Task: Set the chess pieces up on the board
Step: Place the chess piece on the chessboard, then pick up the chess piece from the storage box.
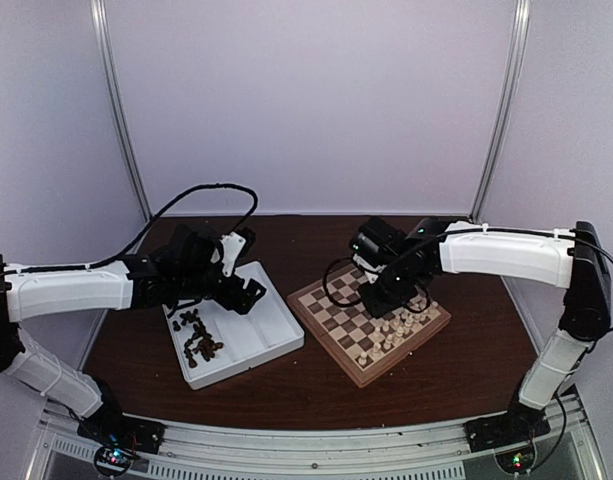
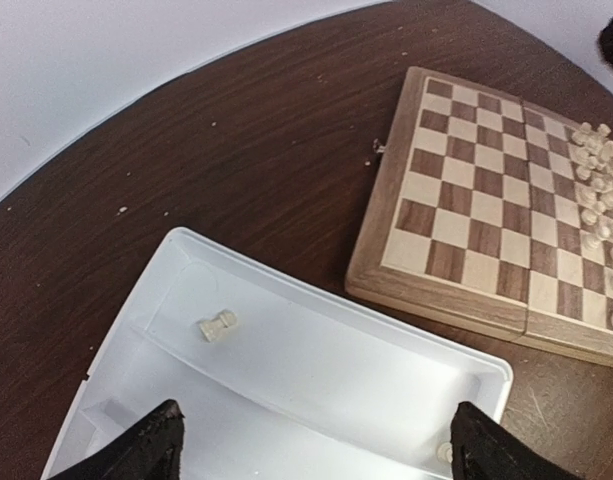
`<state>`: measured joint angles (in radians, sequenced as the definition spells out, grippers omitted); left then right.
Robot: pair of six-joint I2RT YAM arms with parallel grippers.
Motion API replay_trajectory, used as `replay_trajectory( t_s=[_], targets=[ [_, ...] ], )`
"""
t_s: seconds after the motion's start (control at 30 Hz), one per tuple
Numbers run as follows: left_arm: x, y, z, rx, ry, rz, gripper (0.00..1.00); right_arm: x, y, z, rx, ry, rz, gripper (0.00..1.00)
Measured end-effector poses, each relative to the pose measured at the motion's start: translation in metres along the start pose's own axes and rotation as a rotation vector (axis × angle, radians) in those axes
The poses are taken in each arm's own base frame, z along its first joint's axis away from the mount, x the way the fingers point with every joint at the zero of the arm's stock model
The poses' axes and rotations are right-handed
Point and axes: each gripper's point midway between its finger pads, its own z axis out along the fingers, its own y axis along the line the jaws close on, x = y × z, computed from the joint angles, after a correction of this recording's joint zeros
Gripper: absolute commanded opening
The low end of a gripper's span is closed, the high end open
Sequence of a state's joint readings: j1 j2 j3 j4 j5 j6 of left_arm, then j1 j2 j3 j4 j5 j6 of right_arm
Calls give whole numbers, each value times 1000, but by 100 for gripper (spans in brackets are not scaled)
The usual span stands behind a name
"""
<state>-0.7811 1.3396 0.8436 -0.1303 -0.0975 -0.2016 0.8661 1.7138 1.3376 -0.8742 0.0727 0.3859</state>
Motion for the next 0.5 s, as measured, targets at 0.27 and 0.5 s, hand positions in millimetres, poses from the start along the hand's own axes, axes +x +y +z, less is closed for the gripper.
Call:
replay_trajectory(
  t_s=[0.27, 0.5],
  targets=[
    [6, 30, 34, -104, 191, 6, 63, -25, -3, -42, -43, -175, 19, 31],
    [12, 62, 74, -97, 381, 9, 57, -30, -1, -46, -55, -207, -9, 31]
  ],
)
